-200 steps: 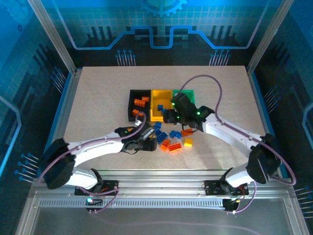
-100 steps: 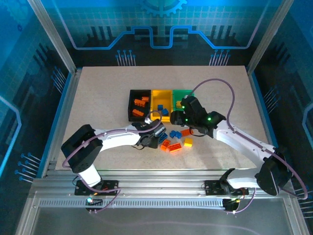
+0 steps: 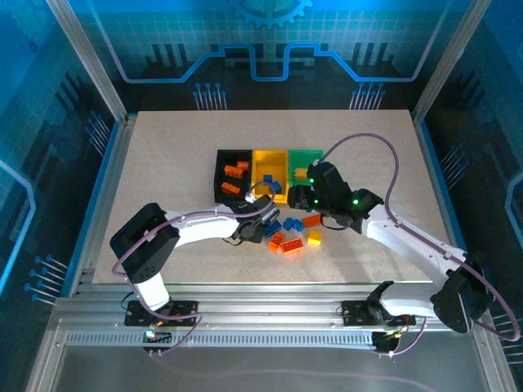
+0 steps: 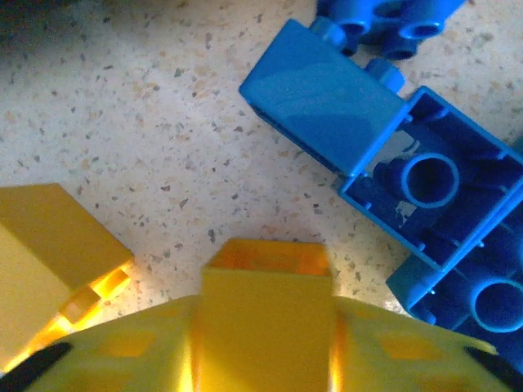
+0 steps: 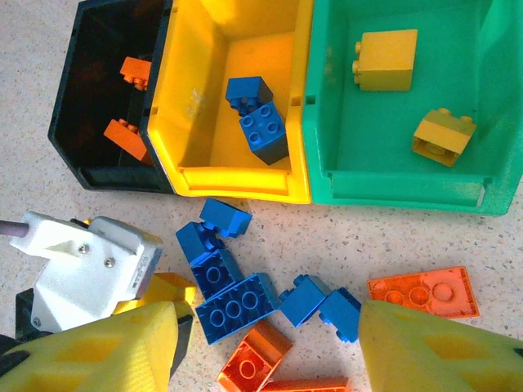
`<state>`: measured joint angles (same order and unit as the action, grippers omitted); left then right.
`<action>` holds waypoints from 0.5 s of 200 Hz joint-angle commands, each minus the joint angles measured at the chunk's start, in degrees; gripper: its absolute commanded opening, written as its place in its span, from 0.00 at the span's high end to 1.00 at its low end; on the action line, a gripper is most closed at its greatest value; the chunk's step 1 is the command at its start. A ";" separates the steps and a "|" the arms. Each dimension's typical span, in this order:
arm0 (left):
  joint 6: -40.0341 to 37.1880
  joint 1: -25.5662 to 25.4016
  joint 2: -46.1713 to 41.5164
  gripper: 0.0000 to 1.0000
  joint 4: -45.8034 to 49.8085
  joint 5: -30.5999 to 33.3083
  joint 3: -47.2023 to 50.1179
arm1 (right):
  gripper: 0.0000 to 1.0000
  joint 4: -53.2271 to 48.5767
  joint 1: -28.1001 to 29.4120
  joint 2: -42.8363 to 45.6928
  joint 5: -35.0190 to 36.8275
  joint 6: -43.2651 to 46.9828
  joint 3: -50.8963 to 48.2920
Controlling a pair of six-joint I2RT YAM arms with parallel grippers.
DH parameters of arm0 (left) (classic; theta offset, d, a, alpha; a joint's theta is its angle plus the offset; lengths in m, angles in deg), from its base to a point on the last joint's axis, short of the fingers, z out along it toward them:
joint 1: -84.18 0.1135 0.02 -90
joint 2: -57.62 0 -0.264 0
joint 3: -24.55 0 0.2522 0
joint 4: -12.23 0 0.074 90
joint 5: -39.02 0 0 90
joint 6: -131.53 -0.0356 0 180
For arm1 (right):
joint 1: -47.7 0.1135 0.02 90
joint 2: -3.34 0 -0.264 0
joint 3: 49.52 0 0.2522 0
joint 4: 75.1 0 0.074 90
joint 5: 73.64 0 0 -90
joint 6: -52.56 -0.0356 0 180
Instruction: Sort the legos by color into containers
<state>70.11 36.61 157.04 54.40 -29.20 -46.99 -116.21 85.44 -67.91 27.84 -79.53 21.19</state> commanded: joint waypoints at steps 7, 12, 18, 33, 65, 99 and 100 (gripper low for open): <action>-0.36 0.06 -2.32 0.65 2.20 0.52 -0.89 | 0.38 0.72 -0.96 1.90 0.29 -1.07 -0.75; -0.16 -0.09 -3.18 0.67 2.78 0.38 -0.80 | 0.38 0.58 -1.04 1.98 0.43 -1.19 -0.87; 0.18 -0.22 -4.28 0.69 3.49 0.22 -0.76 | 0.38 0.47 -1.13 2.23 0.57 -1.33 -0.89; 0.86 -1.56 -7.89 0.70 5.37 0.10 -1.29 | 0.38 0.37 -1.43 3.13 1.01 -1.48 -1.30; 2.15 -3.01 -11.26 0.70 8.91 -3.00 -8.71 | 0.38 -0.13 -2.37 6.33 3.60 -2.28 -3.97; 1.65 -2.97 -5.39 0.70 7.44 -4.78 -20.52 | 0.37 -0.76 -4.31 10.19 3.81 -4.01 -8.96; 1.61 -2.97 -5.12 0.70 7.36 -4.80 -20.97 | 0.37 -0.81 -4.32 10.31 3.81 -4.03 -9.09</action>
<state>71.42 33.66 148.01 61.50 -32.07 -60.45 -116.25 82.62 -60.26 29.70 -81.45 15.36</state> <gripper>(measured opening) 0.322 0.625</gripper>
